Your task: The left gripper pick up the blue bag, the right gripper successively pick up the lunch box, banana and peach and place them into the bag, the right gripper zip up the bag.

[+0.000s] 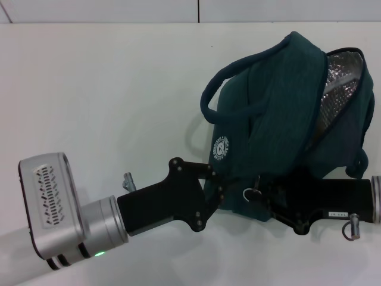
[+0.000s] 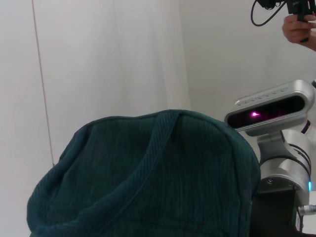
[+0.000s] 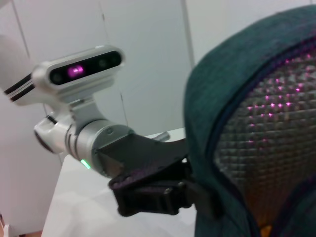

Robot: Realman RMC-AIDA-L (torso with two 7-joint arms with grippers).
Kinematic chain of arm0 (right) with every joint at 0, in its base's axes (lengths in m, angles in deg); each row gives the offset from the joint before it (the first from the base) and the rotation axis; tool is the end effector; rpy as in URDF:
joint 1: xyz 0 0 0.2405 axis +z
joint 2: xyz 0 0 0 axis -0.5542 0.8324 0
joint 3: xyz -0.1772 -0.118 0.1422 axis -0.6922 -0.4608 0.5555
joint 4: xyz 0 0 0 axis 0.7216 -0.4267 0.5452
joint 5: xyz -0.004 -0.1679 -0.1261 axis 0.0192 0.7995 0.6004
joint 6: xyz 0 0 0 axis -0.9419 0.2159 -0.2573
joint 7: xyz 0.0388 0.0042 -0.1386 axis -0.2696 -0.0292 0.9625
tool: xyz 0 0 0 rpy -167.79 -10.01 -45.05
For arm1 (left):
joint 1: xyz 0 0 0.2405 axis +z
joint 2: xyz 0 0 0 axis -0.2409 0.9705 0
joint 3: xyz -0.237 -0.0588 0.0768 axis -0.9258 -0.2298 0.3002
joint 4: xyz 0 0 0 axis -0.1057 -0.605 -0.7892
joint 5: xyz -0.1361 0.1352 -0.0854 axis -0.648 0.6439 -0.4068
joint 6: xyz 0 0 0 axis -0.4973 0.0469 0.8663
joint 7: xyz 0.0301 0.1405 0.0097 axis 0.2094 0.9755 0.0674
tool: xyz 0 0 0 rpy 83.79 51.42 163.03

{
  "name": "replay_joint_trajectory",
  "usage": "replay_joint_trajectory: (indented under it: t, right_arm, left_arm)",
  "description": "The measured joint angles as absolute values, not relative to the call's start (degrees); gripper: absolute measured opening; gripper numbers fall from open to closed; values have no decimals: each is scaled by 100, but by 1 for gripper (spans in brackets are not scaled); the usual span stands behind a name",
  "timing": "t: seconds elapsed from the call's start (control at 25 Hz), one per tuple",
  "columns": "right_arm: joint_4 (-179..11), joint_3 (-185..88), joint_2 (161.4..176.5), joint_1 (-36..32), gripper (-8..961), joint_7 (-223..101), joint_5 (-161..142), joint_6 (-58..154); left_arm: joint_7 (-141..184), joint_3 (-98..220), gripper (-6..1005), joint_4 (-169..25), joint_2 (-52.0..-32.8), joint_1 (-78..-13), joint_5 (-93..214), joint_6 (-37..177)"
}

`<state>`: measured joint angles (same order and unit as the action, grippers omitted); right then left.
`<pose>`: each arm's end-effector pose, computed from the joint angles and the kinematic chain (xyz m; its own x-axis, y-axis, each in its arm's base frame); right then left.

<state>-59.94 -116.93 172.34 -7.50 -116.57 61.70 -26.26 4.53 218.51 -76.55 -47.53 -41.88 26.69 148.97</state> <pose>0.2583 0.2880 -0.0584 0.8632 -0.1382 -0.4856 -0.2025 -0.9758 -0.0823 -0.2475 0.2417 -0.1037 0.7259 -0.1173 0.6777 0.1700 -0.9242 -0.3421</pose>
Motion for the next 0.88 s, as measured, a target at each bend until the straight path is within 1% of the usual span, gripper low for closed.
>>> replay_joint_trajectory:
  t: [0.4, 0.64, 0.88]
  right_arm:
    - [-6069, -11746, 17245, -1237, 21, -10028, 4794, -2862]
    - [-6475, -11852, 17246, -1211, 14, -9317, 3982, -3029]
    - [-6505, -11905, 17244, -1205, 14, -9024, 3800, -3335]
  left_arm:
    - [466, 21849, 67, -7652, -4753, -4199, 2654, 14848]
    - [735, 21846, 66, -7719, -4762, -4233, 2726, 14657]
    - [816, 21830, 66, -7798, -4775, -4247, 2853, 14473]
